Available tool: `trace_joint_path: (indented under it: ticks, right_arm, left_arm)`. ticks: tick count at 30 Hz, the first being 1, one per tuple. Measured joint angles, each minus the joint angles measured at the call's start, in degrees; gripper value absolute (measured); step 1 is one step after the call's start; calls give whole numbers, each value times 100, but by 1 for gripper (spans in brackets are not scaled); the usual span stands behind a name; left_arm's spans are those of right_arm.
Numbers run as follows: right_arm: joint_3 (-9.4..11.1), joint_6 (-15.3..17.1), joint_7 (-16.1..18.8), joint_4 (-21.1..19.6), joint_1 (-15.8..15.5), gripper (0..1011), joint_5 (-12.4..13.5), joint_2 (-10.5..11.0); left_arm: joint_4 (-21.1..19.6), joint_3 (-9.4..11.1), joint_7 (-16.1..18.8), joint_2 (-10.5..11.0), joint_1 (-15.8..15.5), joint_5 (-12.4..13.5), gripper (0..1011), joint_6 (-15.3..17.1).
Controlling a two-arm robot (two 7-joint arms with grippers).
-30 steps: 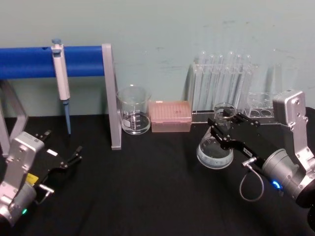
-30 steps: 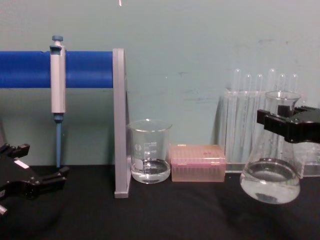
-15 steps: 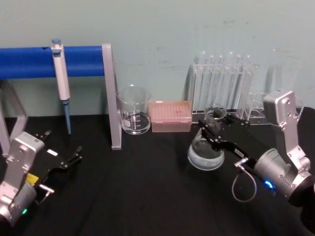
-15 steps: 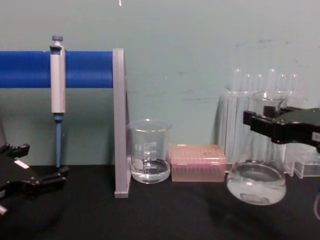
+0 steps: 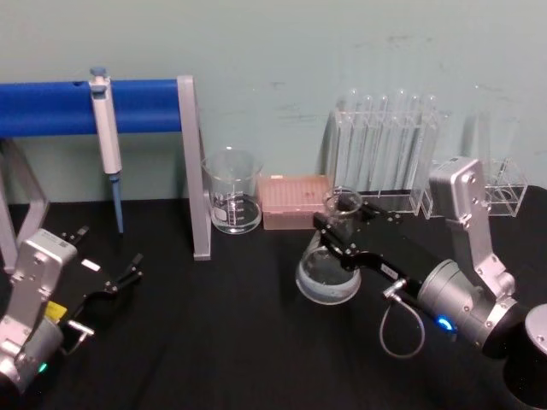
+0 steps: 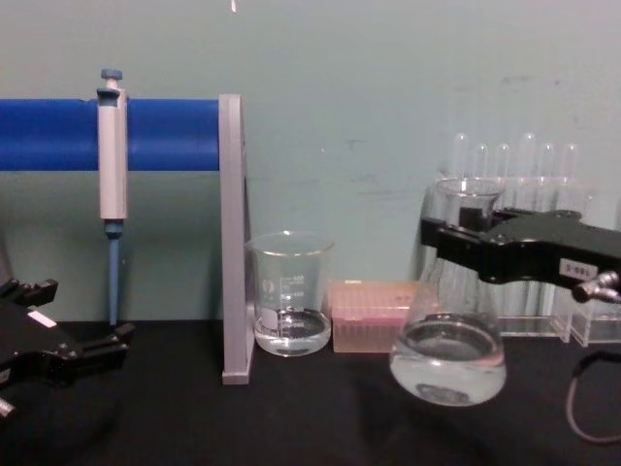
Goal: Grasp the erlenmeyer flask with one hand, shake it three times, then place it back.
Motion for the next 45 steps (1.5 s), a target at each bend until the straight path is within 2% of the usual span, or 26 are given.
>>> trace_joint_path:
  ticks: [16, 30, 45]
  right_arm:
    - [-207, -35, 134, 109, 120, 457, 147, 83]
    - [-401, -92, 264, 450, 211, 457, 167, 109]
    - [-527, -131, 343, 613, 244, 457, 174, 144]
  left_arm:
    - [0, 0, 0, 0, 0, 0, 1001, 0]
    - [0, 0, 0, 0, 0, 0, 1000, 0]
    - [0, 0, 0, 0, 0, 0, 1001, 0]
